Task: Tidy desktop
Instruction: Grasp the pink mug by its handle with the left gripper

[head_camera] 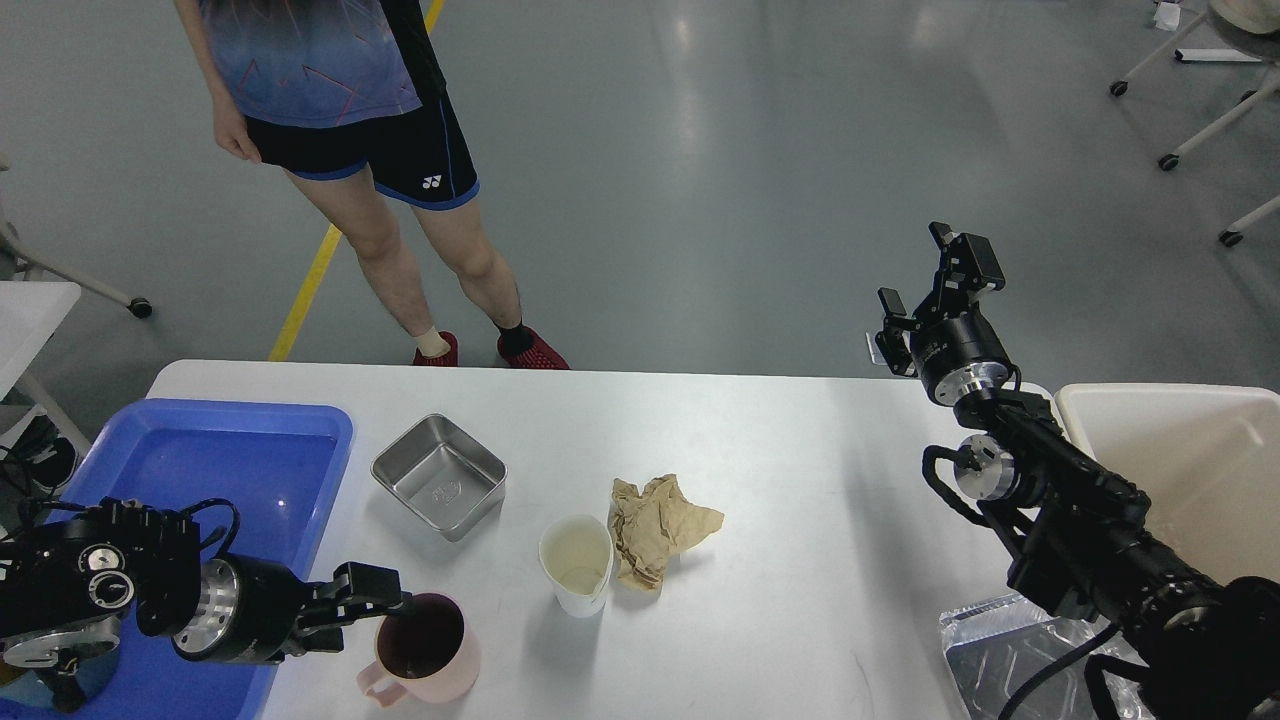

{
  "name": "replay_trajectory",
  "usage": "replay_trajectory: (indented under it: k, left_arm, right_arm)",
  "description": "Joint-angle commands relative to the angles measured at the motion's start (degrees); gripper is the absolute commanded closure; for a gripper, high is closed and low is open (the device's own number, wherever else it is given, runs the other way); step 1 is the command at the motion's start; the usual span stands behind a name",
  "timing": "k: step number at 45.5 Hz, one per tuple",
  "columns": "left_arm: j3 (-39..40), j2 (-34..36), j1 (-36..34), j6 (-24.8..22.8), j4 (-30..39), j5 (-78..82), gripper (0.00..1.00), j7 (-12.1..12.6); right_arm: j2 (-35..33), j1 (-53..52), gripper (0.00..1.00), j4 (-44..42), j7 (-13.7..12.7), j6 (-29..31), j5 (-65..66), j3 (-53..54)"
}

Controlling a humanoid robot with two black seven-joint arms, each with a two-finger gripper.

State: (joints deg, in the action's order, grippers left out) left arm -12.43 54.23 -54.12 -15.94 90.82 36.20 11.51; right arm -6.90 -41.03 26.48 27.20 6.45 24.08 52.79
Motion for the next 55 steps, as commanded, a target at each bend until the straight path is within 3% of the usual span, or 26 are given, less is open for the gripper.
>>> replay_trajectory:
  k: [1,9,17,46,55]
  left_arm:
    - [-0.31,-1.50,-0.10,0.29,-2.57,0.01,0.17,0.00]
    - [-0.22,-5.98,-0.54,0.29,-7.41,-0.08,0.19,-0.17]
    - [-0.22,-8.35,-0.28,0.29,-7.50,-0.08,0.19,-0.09]
    - [-0.57,-7.48,-0.02,0.29,-5.83,0.10,0.19,0.00]
    - [-0.58,-7.83,-0.02,0.21,-5.83,0.10,0.25,0.09]
  right_arm:
    - [-0.22,0.07,0.00,0.06,-0.04,-0.03,0.00,0.03]
    - [-0.13,-0.01,0.00,0.24,-0.04,-0.74,0.00,0.03]
    - [-0.39,-0.01,0.00,0.15,-0.04,-0.91,0.00,0.03]
    - [-1.27,0.42,0.00,0.06,-0.04,-0.91,0.00,-0.05]
    - [-1.27,0.42,0.00,0.06,-0.04,-0.91,0.00,0.03]
